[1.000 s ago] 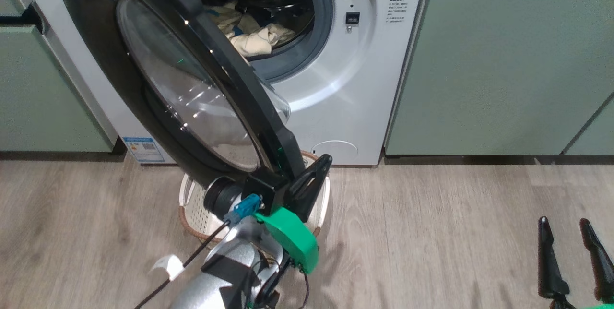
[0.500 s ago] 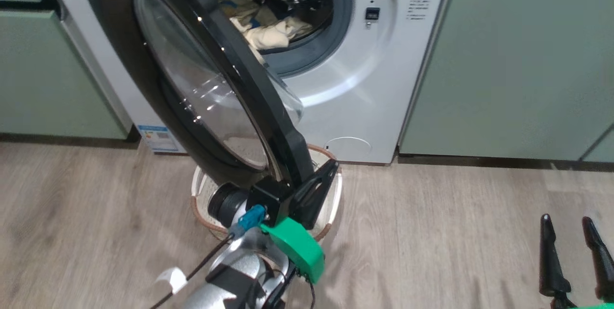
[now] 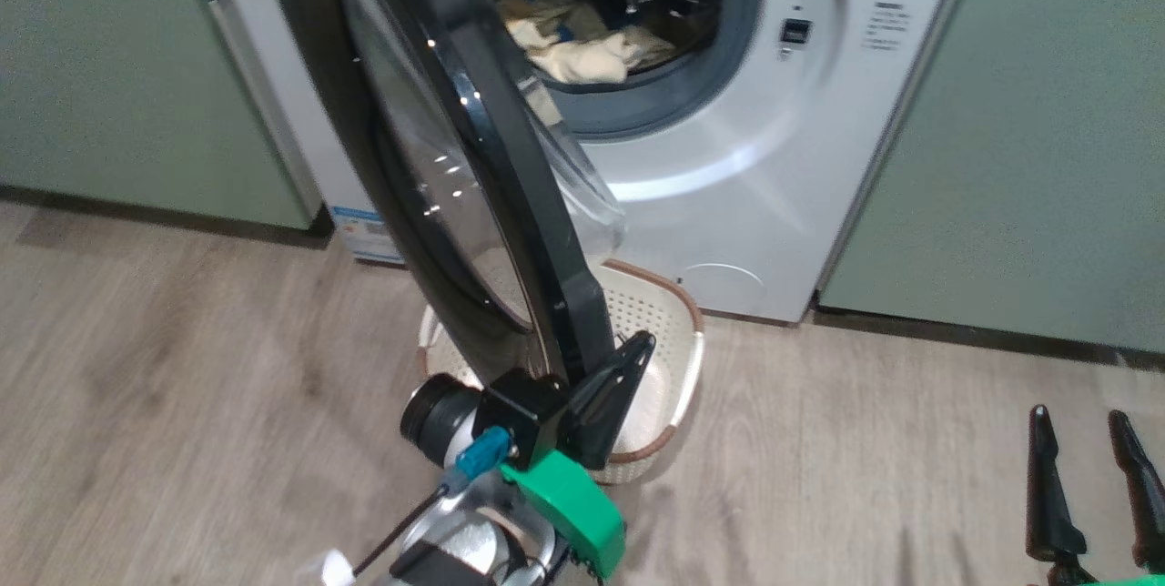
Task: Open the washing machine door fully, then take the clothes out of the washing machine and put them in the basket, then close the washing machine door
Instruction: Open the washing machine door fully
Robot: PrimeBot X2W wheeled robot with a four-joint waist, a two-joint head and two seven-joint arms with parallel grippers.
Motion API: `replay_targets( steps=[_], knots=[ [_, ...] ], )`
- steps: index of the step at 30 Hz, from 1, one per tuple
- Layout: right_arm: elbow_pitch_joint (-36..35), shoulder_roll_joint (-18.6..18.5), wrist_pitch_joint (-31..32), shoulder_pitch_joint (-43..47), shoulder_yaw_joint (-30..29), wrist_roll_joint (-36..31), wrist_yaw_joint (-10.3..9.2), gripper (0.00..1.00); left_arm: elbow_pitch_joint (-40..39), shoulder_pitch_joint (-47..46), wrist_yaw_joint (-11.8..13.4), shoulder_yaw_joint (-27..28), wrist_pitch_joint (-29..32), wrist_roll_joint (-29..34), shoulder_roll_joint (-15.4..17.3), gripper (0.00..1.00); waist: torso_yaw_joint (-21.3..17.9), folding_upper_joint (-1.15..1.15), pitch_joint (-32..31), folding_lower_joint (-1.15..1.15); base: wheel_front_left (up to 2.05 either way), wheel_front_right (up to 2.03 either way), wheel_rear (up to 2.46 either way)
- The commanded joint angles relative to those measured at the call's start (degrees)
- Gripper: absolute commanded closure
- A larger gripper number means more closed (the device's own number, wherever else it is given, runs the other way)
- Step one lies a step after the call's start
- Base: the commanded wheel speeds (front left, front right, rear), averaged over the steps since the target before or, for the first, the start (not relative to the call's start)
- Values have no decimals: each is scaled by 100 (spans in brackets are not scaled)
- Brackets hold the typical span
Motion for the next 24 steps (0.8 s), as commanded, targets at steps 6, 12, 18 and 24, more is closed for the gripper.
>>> replay_targets(
  steps=[6, 12, 18, 24],
  knots=[
    [-176, -136, -55, -166, 94, 19, 20, 0, -362, -59, 132, 179, 75, 44, 169, 100, 493, 0, -36, 0, 0, 0, 0],
    [-160, -133, -55, -158, 92, 24, 20, 0, -421, 7, 195, 155, 111, -1, 158, 100, 776, 0, -65, 0, 0, 0, 0],
    [-141, -122, -55, -121, 93, 45, 20, 0, -426, 65, 260, 190, 116, -24, 189, 100, 991, 0, -96, 0, 0, 0, 0],
    [-127, -108, -55, -104, 89, 54, 20, 0, -515, 134, 339, 227, 87, -12, 250, 100, 1240, 0, -93, 0, 0, 0, 0]
  ],
)
